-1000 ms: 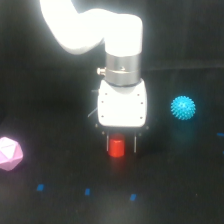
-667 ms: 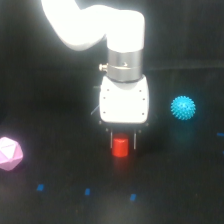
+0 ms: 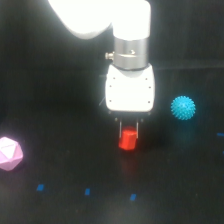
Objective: Pick up the red object from the table
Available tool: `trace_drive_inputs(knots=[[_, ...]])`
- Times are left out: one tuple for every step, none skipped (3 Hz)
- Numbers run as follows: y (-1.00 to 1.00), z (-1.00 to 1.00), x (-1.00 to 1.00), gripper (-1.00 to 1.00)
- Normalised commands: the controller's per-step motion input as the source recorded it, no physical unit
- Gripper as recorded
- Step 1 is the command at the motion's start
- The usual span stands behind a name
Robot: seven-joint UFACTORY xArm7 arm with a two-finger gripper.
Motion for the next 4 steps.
trace_drive_inputs(knots=[[0.46, 1.0, 0.55, -0.68], [0.63, 0.95, 0.03, -0.43], [0.89, 1.0, 0.28, -0.98], [0.32, 0.83, 0.66, -1.0]])
